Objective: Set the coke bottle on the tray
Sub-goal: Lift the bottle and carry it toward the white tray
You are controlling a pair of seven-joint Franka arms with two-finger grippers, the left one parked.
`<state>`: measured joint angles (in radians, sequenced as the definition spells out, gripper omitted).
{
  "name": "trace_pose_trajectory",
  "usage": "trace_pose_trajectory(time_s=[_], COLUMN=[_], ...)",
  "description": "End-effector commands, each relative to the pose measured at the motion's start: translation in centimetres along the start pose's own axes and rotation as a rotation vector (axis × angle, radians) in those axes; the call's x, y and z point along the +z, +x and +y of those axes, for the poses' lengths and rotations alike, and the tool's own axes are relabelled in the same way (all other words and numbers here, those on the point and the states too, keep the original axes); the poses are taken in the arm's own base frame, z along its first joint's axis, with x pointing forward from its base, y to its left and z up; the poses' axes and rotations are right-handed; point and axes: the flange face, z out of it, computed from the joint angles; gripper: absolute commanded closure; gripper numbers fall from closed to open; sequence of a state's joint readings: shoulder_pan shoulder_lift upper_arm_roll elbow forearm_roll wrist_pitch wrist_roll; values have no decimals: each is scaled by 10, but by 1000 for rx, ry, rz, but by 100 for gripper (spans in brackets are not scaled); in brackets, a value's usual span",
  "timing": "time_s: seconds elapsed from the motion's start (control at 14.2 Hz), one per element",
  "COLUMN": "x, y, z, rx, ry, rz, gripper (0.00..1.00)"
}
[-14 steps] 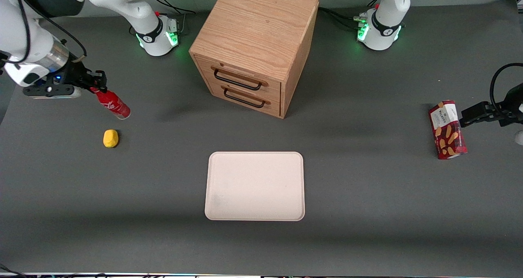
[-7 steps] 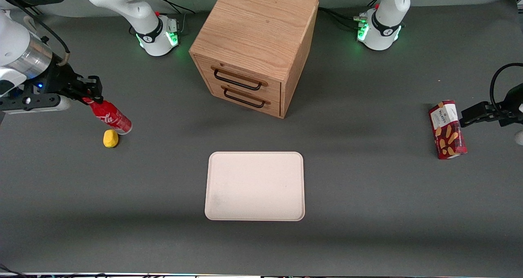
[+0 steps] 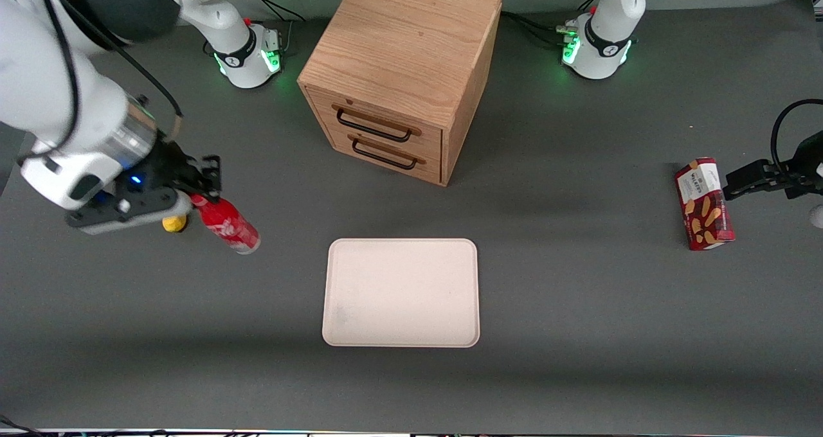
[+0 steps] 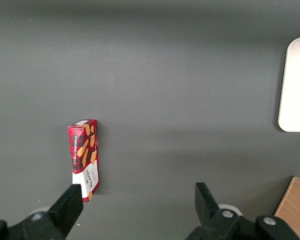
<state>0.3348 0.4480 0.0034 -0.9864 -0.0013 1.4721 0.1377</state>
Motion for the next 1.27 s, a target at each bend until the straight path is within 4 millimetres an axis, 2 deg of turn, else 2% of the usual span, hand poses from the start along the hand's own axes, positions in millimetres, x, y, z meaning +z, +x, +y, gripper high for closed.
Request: trace_pose_trajectory(time_s=[0.0,0.21,0.35,0.42,0.63,0.99,1.2], x=[30,88,119,132,171,241,265], y=[34,65,79,83,90,97,98], z=[-27,-48,-56,-65,-76,-75,-73], rx=[-25,-42,-49,-60,-65,3,15], ry=[50,83,83,75,68,51,46], rz=[58,106,134,142,135,100,101], gripper=[100,100,100,100,100,100,100])
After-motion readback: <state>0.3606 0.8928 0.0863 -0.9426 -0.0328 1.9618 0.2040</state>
